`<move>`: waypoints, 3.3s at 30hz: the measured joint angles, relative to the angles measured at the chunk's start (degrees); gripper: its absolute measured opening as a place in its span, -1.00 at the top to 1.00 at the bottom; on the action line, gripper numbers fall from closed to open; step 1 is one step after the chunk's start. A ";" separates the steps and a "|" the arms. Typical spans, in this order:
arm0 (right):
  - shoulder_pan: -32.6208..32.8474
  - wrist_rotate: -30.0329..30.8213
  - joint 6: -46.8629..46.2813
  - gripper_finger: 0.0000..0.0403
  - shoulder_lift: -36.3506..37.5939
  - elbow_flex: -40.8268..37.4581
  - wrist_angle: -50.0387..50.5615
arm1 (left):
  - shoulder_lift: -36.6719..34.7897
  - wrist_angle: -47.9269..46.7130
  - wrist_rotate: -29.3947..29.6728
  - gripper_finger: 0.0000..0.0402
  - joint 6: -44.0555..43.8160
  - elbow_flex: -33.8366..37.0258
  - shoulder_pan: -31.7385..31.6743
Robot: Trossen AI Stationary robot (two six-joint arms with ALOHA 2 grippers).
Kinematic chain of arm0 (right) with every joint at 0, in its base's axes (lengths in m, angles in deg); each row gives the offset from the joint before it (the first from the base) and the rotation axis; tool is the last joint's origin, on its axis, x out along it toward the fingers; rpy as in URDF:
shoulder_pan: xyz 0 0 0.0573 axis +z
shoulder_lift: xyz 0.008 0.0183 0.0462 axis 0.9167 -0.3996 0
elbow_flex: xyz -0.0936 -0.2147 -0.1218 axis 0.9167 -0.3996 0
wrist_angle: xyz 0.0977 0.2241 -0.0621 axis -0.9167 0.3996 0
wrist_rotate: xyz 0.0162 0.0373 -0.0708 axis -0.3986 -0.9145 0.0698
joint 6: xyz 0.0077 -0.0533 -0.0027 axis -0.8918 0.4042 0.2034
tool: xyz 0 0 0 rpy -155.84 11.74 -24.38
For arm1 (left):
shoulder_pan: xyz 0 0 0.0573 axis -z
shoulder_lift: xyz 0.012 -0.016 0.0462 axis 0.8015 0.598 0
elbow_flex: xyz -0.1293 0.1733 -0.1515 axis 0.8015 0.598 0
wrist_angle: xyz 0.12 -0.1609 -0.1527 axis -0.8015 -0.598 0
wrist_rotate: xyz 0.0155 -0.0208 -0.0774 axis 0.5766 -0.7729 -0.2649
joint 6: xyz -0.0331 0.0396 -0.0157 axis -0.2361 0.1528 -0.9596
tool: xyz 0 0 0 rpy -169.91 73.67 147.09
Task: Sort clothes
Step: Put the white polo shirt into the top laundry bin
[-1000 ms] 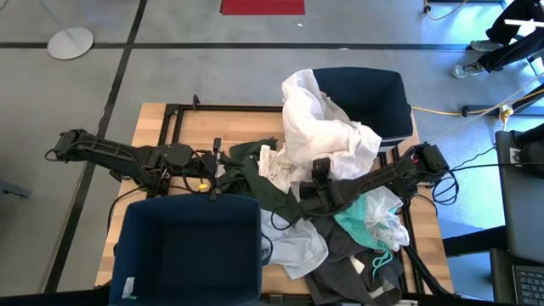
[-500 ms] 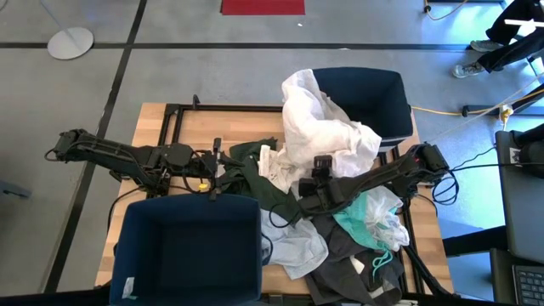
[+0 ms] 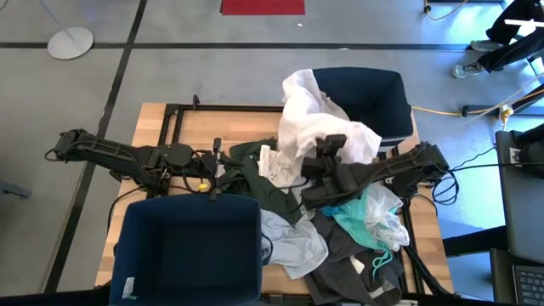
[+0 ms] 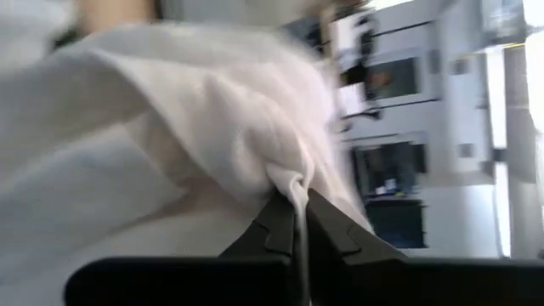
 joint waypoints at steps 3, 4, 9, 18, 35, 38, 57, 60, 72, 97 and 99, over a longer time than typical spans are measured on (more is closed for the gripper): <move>-0.19 5.88 2.55 0.88 1.31 3.84 0.28 | 0.01 0.00 0.00 0.17 -0.01 0.00 0.01; -0.54 7.27 3.46 0.86 2.00 4.88 0.16 | 0.01 0.02 0.00 0.17 0.00 0.00 0.01; -4.37 9.87 6.72 0.92 5.95 9.60 0.29 | 0.01 0.03 -0.01 0.17 0.04 0.00 0.00; -18.92 12.11 11.76 0.89 13.01 17.23 0.35 | 0.01 0.52 -0.01 0.17 0.79 0.00 0.02; -49.71 -12.83 8.48 0.92 16.42 9.71 -5.37 | 0.01 1.09 -0.02 0.17 2.07 0.00 0.02; -51.67 -14.75 9.04 0.92 16.44 3.87 -8.85 | 0.01 1.08 -0.01 0.17 1.95 0.00 0.02; -59.44 -37.87 11.65 0.84 16.36 -21.85 -32.92 | 0.01 1.24 0.00 0.17 2.40 0.00 0.02; -59.74 -37.76 11.59 0.83 16.38 -22.01 -33.03 | 0.01 1.23 0.00 0.17 2.40 0.00 0.02; -59.57 -40.43 13.26 -0.05 16.67 -16.74 -30.94 | 0.01 1.20 0.00 0.17 2.37 0.00 0.00; -7.22 -42.26 -8.49 -0.37 17.97 1.33 -8.83 | 0.01 1.07 0.00 0.17 1.74 0.00 -0.04; -3.38 -42.06 -11.84 -0.37 17.97 -1.00 -8.78 | 0.01 1.09 -0.02 0.17 1.72 0.00 -0.04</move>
